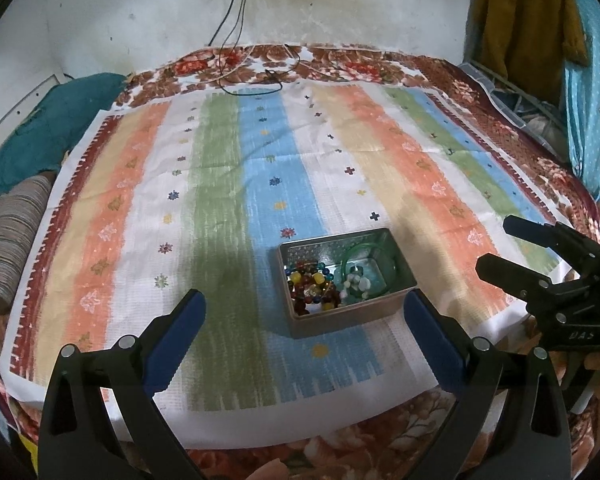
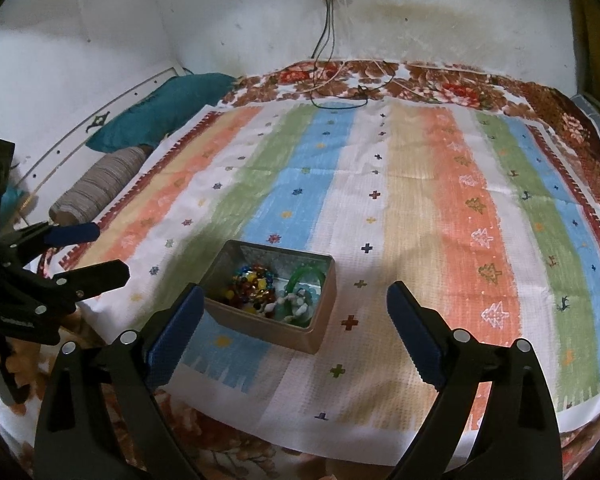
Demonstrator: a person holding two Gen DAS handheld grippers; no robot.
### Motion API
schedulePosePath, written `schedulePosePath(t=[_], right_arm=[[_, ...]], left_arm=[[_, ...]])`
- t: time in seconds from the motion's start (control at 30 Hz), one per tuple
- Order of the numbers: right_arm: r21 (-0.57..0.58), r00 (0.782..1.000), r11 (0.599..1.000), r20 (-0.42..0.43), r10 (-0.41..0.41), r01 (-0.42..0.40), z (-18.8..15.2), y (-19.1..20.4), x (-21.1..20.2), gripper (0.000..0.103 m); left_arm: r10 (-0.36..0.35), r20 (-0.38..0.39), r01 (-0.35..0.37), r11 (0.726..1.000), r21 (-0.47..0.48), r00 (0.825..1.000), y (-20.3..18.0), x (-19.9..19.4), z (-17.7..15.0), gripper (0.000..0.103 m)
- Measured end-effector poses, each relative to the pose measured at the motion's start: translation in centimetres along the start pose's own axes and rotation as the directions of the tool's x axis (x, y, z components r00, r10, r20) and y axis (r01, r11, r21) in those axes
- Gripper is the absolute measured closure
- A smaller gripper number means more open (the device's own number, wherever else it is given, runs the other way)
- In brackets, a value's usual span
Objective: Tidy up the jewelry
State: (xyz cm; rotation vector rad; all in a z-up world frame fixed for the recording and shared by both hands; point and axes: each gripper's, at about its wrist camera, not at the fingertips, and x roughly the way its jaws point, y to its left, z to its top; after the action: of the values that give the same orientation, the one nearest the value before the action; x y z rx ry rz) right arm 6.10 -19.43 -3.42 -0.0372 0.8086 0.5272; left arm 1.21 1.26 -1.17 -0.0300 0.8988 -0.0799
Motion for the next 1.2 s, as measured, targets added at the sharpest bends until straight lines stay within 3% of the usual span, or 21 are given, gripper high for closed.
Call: schedulePosePath(t=[0.4,1.2], right_arm=[[-0.004,1.000,1.000,0.007,0.009,-0.009,-0.5,0.1,-0.5,0.010],[-0.017,1.000,1.000,0.028,0.001,-0.001,-0.9,0.4,-1.2,0.007]], left_arm=[[-0.013,0.054,0.012,1.000,0.015,0.998,-0.9,-1.4,-0.5,0.006],[-0.015,0.042,0.014,1.000,0.012,0.999,-1.0,-1.2,-0.7,0.006]])
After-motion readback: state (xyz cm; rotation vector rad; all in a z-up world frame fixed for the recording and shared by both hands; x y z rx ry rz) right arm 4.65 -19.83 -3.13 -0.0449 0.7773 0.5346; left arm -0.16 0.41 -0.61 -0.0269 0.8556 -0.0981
